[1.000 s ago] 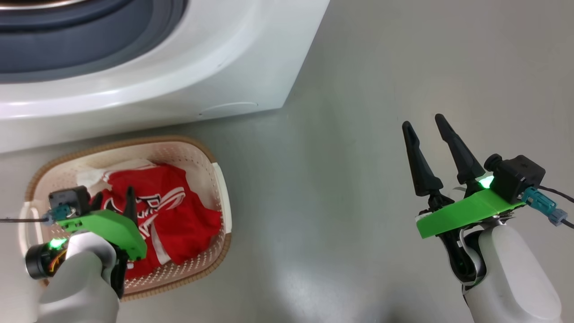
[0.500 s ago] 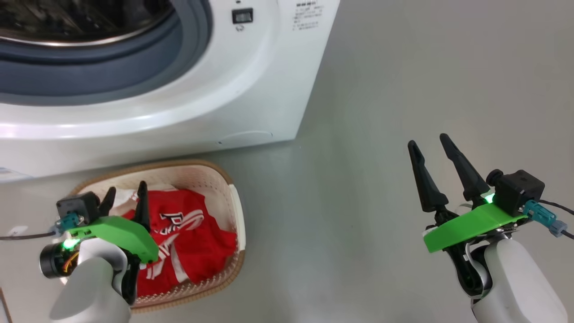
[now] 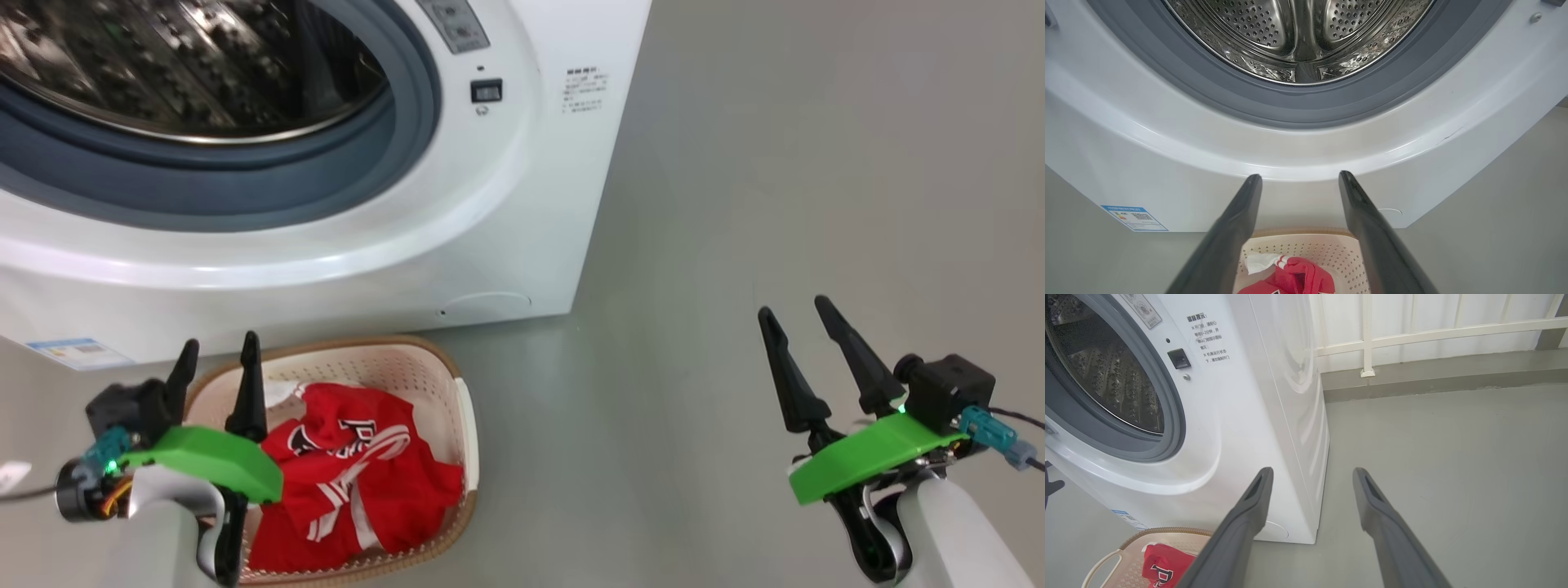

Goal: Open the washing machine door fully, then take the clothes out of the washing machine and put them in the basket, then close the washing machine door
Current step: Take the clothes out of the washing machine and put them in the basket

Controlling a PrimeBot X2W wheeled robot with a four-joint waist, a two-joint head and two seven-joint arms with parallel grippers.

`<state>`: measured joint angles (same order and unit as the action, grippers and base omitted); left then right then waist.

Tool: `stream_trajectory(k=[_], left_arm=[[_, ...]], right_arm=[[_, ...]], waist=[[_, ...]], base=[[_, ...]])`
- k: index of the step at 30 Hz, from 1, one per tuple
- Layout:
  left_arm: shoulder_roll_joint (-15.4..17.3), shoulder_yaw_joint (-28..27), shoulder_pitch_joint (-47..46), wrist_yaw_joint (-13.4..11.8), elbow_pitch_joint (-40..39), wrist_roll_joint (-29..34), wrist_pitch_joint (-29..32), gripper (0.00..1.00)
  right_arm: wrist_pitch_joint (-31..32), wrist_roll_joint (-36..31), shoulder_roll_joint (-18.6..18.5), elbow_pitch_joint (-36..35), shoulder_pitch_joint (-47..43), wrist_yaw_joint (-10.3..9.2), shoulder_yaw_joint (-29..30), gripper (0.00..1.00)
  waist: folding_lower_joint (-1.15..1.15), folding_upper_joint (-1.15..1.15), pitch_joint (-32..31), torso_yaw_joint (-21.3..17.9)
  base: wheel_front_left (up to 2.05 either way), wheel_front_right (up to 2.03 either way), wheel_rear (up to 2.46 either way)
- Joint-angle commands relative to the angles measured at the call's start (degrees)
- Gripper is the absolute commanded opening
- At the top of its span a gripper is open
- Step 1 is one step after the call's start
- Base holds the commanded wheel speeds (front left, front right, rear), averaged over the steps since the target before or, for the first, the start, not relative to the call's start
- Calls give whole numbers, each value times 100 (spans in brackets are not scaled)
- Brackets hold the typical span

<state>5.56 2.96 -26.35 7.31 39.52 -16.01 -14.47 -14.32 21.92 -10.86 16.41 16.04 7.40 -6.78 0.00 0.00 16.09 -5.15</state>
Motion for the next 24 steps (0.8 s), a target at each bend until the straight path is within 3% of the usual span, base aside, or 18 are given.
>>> stream_trajectory(k=[1,24], left_arm=[[128,-244,136,17,-263,66,-52,100],[-122,-821,1815,17,-2413,403,-52,100]], right_arm=[[-68,65,-60,-110,-133,9,-103,100],[-68,107,-248,-135,-778,9,21,100]], waist=[[0,0,-193,99],[0,0,-936,179]], base=[[0,0,0],[0,0,0]])
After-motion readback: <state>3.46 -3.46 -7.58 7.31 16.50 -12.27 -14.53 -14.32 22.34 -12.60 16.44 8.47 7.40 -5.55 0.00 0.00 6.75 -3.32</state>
